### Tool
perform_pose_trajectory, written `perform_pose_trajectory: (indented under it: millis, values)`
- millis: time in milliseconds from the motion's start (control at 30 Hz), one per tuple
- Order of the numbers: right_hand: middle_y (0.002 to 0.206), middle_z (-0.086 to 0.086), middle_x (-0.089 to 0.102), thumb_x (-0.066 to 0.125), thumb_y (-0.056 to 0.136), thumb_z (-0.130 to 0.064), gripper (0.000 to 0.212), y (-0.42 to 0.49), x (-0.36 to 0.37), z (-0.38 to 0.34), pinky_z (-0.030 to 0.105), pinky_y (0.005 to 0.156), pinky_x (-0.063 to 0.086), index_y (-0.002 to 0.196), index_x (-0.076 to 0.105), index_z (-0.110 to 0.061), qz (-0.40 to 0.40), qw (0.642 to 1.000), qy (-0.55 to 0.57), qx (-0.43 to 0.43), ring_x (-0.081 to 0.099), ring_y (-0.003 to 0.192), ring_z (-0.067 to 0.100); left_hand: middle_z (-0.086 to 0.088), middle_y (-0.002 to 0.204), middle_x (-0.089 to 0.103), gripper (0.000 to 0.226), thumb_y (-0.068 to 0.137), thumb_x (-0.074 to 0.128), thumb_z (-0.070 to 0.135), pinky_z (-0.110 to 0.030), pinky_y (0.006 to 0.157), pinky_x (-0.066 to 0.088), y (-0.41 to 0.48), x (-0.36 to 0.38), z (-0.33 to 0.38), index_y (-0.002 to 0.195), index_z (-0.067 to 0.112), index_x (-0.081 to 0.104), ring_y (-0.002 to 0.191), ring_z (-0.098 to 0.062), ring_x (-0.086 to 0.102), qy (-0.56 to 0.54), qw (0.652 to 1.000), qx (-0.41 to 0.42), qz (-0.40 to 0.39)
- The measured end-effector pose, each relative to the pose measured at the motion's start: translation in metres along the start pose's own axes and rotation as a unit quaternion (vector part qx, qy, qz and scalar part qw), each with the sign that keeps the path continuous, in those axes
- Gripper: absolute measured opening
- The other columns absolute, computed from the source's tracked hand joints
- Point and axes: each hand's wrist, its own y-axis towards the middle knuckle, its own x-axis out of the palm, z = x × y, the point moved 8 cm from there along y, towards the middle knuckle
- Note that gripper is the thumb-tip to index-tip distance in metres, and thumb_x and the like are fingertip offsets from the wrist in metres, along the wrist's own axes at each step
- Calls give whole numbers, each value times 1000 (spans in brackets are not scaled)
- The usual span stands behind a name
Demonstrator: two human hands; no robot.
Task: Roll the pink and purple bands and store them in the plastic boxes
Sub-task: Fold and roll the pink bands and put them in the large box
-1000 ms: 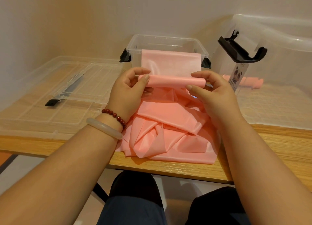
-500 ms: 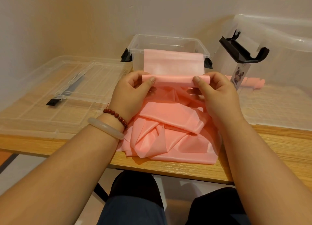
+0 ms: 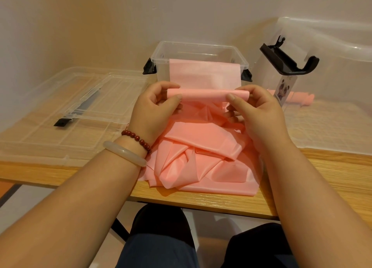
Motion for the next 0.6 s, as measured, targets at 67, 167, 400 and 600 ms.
perform_pose_trajectory:
  millis: [67,167,400,600]
  values:
    - [72,2,69,68,91,-14,9,0,0,0,22,49,52,99,65,-11,8,1000,5,3,67,60,9,-12,93,65,15,92,58,3,-18,66,53,0,0,0,105,10,61,69,-6,65,2,1000,0,3]
    - [80,4,72,68,91,-15,5,1,0,2,38,59,61,94,65,-12,12,1000,23,16,73,75,18,-12,95,67,10,93,60,8,-18,67,53,0,-1,0,102,9,63,72,-7,67,4,1000,0,12]
    - [85,3,71,66,93,-15,13,2,-1,3,42,62,62,105,63,-13,18,1000,16,18,72,70,18,-5,91,65,11,91,62,5,-16,67,53,1,-1,2,101,11,62,71,-5,67,3,1000,8,15]
    - [72,3,64,59,97,-22,10,2,0,4,27,48,53,105,66,-19,1,1000,20,15,58,53,11,-2,81,64,8,94,59,8,-19,62,54,0,-1,1,96,15,62,64,-7,66,9,1000,11,18]
